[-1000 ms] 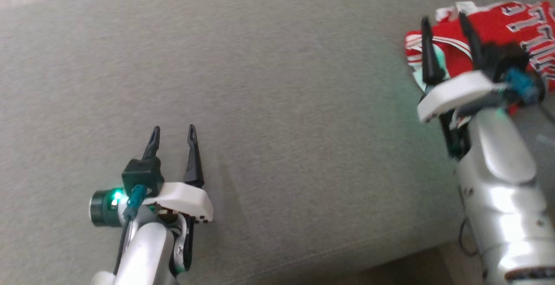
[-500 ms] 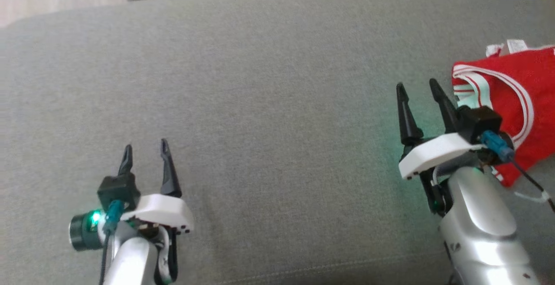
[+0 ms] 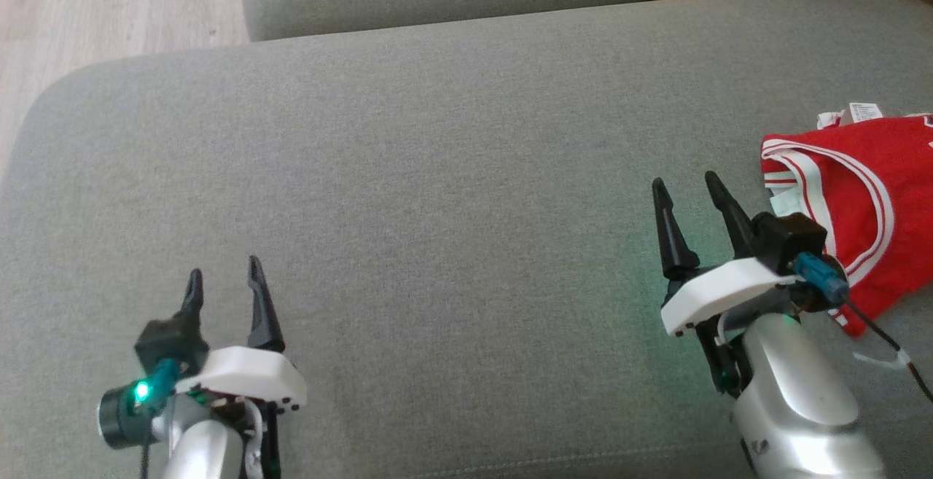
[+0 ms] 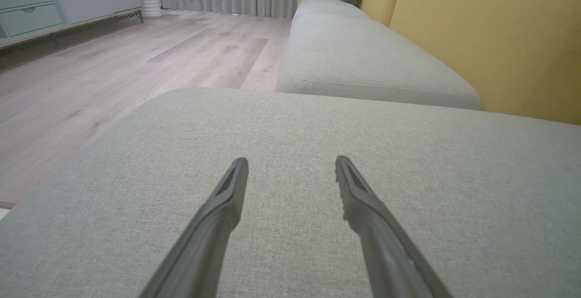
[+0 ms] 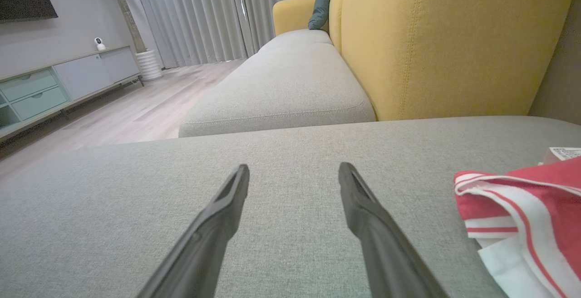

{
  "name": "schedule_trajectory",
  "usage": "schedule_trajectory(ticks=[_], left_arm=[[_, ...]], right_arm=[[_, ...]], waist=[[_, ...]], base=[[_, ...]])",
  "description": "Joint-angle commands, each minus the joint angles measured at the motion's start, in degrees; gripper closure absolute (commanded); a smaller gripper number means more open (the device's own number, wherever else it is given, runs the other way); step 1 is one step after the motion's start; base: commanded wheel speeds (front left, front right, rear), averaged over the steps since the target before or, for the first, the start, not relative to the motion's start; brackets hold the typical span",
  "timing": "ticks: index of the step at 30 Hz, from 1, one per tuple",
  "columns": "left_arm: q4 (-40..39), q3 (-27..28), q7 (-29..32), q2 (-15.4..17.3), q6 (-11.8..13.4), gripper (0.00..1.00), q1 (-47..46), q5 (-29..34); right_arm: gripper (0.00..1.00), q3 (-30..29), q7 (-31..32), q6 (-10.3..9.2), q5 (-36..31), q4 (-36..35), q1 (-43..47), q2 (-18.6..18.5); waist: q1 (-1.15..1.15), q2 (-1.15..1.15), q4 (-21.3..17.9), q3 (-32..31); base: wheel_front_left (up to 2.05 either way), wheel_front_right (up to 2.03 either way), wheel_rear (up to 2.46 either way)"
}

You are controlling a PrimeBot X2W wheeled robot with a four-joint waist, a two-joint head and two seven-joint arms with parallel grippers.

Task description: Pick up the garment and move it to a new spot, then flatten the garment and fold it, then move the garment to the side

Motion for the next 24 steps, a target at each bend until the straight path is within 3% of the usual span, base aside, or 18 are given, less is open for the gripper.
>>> schedule_trajectory(ticks=[1,5,6,10,24], left_arm=[[-2.12,2.38,-0.51,0.31,-0.16,0.0,-1.01,-0.25],[-2.57,3.21,-0.51,0.31,-1.91,0.0,-0.53,-1.56],[-0.38,1.07,0.01,-0.02,-1.89,1.0,0.48,-1.45],[2.72,0.96,0.46,-0.28,-2.01,1.0,2.08,-1.86],[1.93,2.53,2.94,-0.21,-4.16,1.0,1.65,-11.4]], right_arm=[[0.0,1.35,-0.62,0.36,0.51,-1.28,-0.1,0.56],[0.0,1.72,-0.62,0.36,0.88,-1.19,0.13,0.56],[1.0,0.48,0.01,-0.01,0.48,0.44,1.2,0.01],[1.0,0.39,0.27,-0.02,0.87,2.92,3.73,0.01],[1.0,-1.44,2.77,0.03,10.68,-0.34,5.28,0.08]], waist=[[0.0,0.0,0.0,-0.06],[0.0,0.0,-0.08,-0.16],[0.0,0.0,-0.07,-0.18],[0.0,0.0,-0.03,-0.23],[0.0,0.0,0.55,-0.68]], base=[[0.0,0.0,0.0],[0.0,0.0,0.0],[0.0,0.0,0.0],[0.0,0.0,0.0],[0.0,0.0,0.0]])
